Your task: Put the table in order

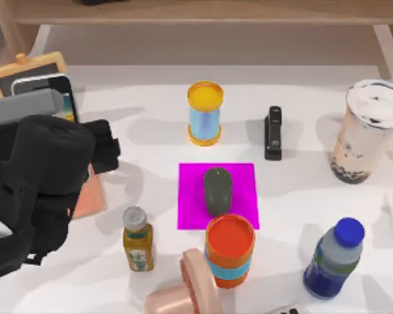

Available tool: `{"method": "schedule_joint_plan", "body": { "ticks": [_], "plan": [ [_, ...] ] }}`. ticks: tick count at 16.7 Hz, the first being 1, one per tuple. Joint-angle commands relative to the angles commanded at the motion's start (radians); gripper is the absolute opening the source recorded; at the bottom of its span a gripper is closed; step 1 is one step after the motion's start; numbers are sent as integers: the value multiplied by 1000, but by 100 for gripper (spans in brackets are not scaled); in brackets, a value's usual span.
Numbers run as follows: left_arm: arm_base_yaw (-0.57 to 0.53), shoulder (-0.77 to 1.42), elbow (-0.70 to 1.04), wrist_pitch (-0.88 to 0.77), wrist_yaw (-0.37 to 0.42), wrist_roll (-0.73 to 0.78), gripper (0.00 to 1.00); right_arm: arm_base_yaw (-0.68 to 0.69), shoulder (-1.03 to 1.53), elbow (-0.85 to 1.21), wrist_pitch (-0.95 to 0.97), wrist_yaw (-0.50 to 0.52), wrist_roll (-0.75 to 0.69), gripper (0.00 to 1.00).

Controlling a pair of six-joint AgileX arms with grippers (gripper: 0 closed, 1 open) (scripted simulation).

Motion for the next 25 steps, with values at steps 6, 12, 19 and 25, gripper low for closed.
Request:
{"method": "schedule_joint_plan", "body": {
  "ticks": [6, 12, 19, 25],
  "plan": [
    [39, -60, -26, 4, 46, 29, 100, 0, 0, 0, 0, 0, 0, 100],
    [222, -377, -181, 16, 268, 169, 100, 0, 0, 0, 0, 0, 0, 100],
    [510, -925, -426, 37, 620, 389, 100, 0, 0, 0, 0, 0, 0, 100],
    [658, -1154, -552, 48, 800, 503, 100, 0, 0, 0, 0, 0, 0, 100]
  ]
}}
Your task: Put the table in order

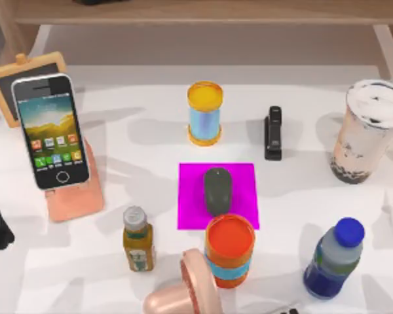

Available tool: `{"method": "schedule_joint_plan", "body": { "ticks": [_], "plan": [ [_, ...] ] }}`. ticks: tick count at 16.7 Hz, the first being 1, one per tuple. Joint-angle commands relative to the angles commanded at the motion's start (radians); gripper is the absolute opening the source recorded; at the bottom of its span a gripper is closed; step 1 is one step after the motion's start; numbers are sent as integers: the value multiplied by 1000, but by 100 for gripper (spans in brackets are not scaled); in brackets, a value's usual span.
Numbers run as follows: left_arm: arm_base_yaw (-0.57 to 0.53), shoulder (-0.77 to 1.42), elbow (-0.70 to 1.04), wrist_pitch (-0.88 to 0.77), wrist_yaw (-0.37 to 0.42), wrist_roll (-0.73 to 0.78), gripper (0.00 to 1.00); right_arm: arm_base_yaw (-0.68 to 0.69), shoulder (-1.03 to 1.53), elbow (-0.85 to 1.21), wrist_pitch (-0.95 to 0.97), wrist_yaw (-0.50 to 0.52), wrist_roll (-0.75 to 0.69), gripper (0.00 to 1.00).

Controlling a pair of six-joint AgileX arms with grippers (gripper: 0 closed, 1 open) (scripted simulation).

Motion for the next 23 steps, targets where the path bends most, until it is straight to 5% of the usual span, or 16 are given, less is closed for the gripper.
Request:
{"method": "schedule_joint_plan", "body": {
  "ticks": [10, 23],
  "plan": [
    [2, -2, -1, 0, 2, 1, 100, 51, 152, 16, 136, 36, -21, 100],
    [2, -2, -1, 0, 2, 1, 100, 362, 1297, 150, 900, 274, 87, 100]
  ]
}}
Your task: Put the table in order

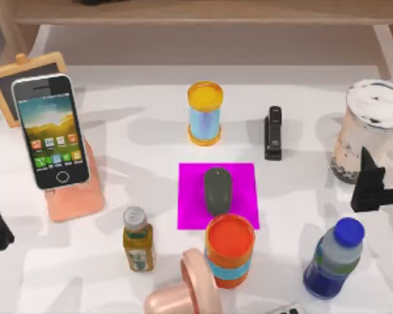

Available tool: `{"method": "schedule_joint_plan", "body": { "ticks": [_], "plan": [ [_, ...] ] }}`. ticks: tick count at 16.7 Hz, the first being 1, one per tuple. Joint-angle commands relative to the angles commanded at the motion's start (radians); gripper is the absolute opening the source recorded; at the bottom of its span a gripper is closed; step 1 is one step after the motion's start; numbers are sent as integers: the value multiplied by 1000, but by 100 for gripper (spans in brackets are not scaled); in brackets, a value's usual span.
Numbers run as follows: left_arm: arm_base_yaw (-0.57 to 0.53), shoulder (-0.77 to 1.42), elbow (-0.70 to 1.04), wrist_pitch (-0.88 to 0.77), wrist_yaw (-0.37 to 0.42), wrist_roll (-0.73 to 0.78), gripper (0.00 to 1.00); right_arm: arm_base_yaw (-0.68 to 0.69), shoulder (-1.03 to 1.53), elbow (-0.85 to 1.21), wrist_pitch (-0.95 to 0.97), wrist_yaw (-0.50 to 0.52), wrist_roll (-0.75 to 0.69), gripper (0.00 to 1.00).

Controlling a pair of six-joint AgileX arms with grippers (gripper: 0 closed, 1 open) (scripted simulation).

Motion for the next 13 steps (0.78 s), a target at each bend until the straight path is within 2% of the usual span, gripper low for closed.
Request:
{"method": "schedule_joint_plan", "body": {
  "ticks": [6, 9, 13],
  "plan": [
    [0, 0, 0, 0, 0, 0, 100, 51, 412, 105, 298, 136, 19, 100],
    [0, 0, 0, 0, 0, 0, 100, 59, 495, 140, 373, 170, 12, 100],
    [0, 0, 0, 0, 0, 0, 100, 60, 501, 143, 380, 173, 11, 100]
  ]
}}
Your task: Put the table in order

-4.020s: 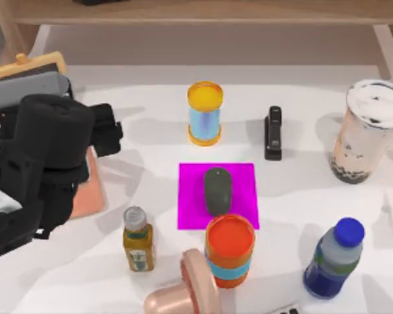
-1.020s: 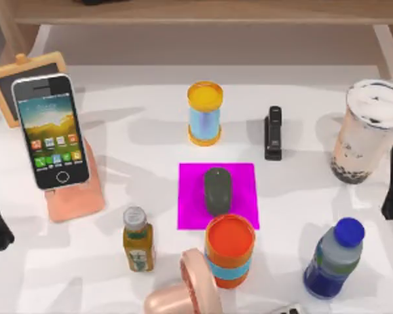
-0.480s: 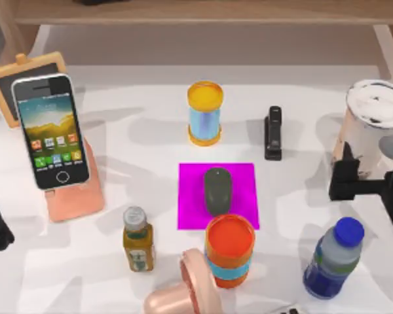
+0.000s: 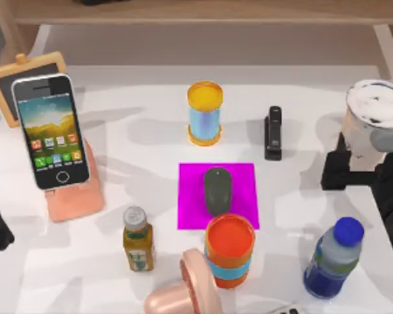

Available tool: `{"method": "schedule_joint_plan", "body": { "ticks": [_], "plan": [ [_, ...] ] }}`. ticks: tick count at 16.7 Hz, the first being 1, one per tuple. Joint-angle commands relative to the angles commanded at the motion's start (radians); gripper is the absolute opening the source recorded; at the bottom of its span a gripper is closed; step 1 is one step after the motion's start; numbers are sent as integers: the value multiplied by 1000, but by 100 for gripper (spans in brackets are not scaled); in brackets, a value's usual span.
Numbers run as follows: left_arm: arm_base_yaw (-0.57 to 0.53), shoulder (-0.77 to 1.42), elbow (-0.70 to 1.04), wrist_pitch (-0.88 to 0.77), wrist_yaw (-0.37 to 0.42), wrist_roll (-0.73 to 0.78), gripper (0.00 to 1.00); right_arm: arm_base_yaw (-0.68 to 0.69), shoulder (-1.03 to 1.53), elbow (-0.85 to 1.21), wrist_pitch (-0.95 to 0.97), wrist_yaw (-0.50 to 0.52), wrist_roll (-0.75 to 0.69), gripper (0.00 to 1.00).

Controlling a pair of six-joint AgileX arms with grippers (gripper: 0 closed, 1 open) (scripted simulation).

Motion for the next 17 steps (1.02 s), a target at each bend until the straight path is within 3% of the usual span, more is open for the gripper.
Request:
{"method": "schedule_joint_plan", "body": {
  "ticks": [12, 17],
  "plan": [
    [0, 0, 0, 0, 0, 0, 100, -51, 97, 106, -3, -48, -12, 100],
    [0, 0, 0, 0, 0, 0, 100, -51, 97, 106, -3, -48, -12, 62]
  ]
}}
